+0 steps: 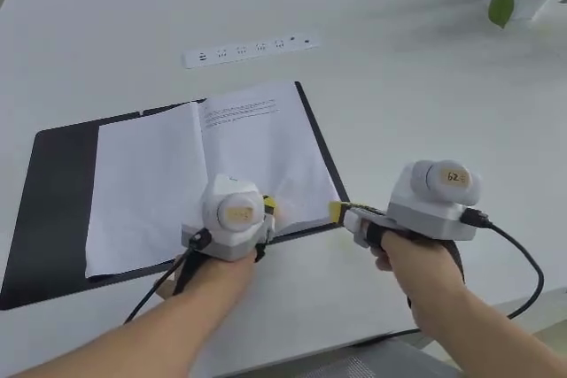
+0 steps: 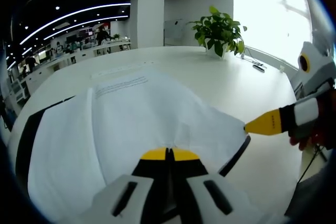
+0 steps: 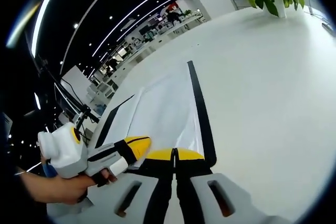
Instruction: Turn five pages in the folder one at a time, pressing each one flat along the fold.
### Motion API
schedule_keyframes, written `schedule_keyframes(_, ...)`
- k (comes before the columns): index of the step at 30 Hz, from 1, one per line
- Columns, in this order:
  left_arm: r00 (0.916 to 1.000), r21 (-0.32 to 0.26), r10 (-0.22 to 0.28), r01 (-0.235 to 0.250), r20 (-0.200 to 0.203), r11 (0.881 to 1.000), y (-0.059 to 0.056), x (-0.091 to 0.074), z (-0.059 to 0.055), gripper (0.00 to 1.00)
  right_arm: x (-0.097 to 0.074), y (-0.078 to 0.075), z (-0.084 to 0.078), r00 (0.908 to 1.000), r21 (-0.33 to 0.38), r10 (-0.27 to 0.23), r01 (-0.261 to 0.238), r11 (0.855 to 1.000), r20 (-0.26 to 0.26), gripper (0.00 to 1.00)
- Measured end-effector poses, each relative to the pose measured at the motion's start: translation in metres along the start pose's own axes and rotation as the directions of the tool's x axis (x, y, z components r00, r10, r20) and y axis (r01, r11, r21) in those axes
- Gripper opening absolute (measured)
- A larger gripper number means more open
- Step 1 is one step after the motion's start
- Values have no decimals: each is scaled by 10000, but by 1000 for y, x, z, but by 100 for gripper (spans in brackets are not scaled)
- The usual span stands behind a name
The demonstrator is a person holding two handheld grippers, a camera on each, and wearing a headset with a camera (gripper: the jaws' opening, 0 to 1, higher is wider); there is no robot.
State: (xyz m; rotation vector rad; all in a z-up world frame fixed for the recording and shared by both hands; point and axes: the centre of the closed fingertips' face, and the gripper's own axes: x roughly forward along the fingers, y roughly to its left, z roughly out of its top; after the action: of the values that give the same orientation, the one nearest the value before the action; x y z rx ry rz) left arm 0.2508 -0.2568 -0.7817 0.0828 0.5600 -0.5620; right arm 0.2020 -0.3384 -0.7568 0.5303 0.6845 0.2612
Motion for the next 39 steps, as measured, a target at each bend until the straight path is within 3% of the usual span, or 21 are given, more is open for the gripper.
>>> schedule_keyframes(1, 10000, -333, -43, 41, -48, 9994, 0, 0, 1, 0, 0, 4, 2, 9999, -60, 109, -108, 9999, 71, 0)
schedule_keyframes(4, 9992, 289, -276, 285, -295, 9992, -2, -6, 1, 3, -2, 15, 8, 9992, -352, 288, -279, 9990, 263, 0)
schedule_keyframes(6, 9991, 173, -324, 329, -284, 9993, 0, -12, 2, 8, -4, 23, 11, 9986, -501, 443, -427, 9978, 301, 0)
schedule_keyframes(10, 9989, -400, -392, 402, 268, 9984, 6, -30, 14, 14, -6, 39, 17, 9962, -820, 725, -684, 9943, 478, 0)
schedule_keyframes(12, 9990, -269, -313, 322, 331, 9991, 14, -43, 17, 15, -8, 55, 21, 9933, -1140, 1035, -971, 9887, 519, 0)
schedule_keyframes(14, 9975, -585, -411, 444, 574, 9973, 21, -57, 23, 19, -10, 71, 26, 9884, -1204, 1378, -1295, 9842, 639, 0)
schedule_keyframes(18, 9965, -650, -155, 208, 821, 9977, 46, -89, 30, 24, -7, 103, 31, 9784, -1533, 1957, -1837, 9710, 672, 0)
schedule_keyframes(21, 9925, -554, 325, -261, 1181, 9981, 71, -117, 35, 27, 0, 136, 32, 9675, -1802, 2452, -2308, 9562, 617, 0)
schedule_keyframes(22, 9917, -475, 421, -366, 1215, 9982, 77, -124, 35, 27, 2, 139, 32, 9666, -1834, 2490, -2344, 9547, 609, 0)
schedule_keyframes(29, 9794, -444, 1160, -1102, 1652, 9929, 123, -178, 35, 28, 25, 209, 19, 9421, -2436, 3351, -3217, 9150, 144, 0)
schedule_keyframes(34, 9695, -600, 1661, -1577, 1804, 9857, 148, -208, 30, 27, 40, 241, 3, 9327, -2687, 3591, -3543, 8957, -326, 0)
schedule_keyframes(39, 9610, -853, 2010, -1878, 1899, 9785, 164, -228, 25, 27, 55, 260, -15, 9275, -2853, 3645, -3725, 8831, -828, 0)
